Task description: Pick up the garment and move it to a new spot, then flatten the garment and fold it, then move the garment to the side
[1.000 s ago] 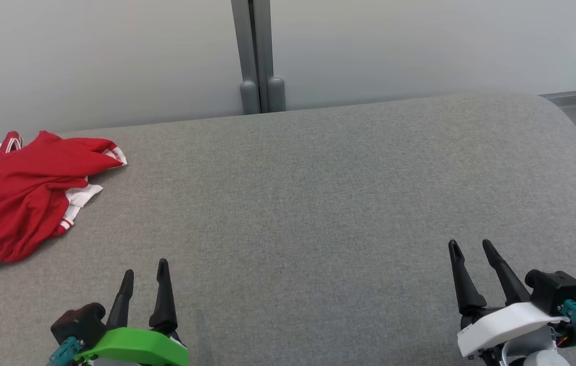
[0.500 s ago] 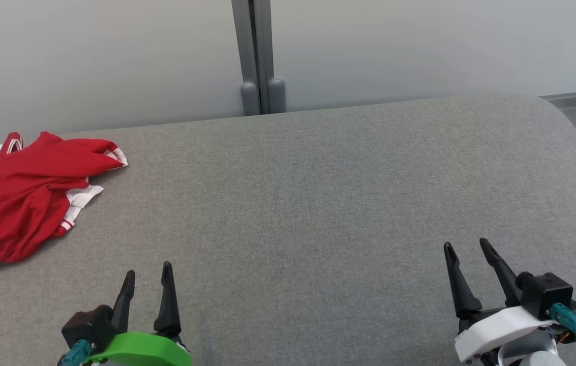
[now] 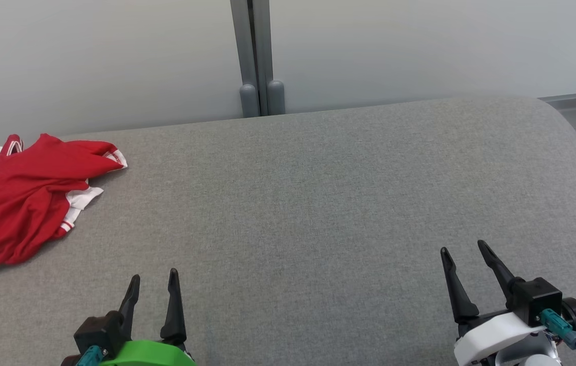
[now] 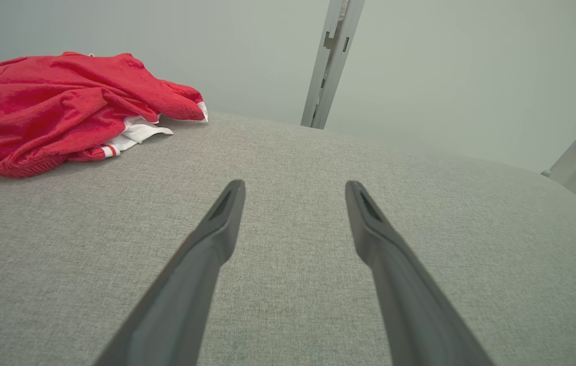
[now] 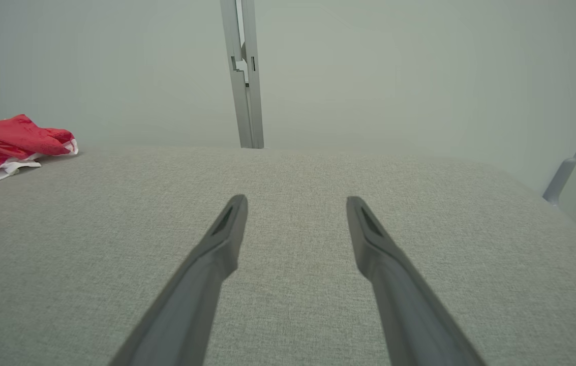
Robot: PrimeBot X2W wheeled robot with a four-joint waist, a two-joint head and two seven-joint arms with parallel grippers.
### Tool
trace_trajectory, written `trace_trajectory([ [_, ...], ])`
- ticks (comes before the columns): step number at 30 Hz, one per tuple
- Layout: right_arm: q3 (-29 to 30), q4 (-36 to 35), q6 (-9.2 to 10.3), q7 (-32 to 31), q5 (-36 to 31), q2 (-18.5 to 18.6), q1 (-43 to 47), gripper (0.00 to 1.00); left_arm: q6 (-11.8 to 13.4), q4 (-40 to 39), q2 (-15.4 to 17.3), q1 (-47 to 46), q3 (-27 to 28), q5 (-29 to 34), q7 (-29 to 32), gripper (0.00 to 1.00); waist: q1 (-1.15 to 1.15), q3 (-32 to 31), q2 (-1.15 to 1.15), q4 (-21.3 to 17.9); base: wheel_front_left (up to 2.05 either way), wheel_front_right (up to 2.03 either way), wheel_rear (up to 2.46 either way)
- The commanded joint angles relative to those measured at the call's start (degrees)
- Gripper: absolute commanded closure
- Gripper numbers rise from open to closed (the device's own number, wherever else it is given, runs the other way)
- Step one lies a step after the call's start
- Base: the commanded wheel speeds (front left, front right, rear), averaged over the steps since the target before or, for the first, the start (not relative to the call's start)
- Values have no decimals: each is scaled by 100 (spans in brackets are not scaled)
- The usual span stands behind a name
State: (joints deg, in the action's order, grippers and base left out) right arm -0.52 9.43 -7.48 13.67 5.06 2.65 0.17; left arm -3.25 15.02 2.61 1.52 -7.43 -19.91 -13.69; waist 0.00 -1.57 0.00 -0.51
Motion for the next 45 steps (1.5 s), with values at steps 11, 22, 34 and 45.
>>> trace_trajectory([
  [11,50,26,-1,157,-422,37,62,0,42,58,45,80,-23,389,-151,0,0,-12,0,18,0,0,0],
  [22,39,52,-1,160,-440,37,28,0,18,110,45,48,2,364,-149,0,0,-13,0,22,0,0,0],
  [34,108,18,-1,154,-384,32,56,0,20,100,44,-35,-16,364,-149,0,0,-43,0,225,0,0,0],
  [45,130,27,0,152,-393,32,158,0,53,4,43,10,60,453,-149,0,0,-141,0,1447,0,0,0],
])
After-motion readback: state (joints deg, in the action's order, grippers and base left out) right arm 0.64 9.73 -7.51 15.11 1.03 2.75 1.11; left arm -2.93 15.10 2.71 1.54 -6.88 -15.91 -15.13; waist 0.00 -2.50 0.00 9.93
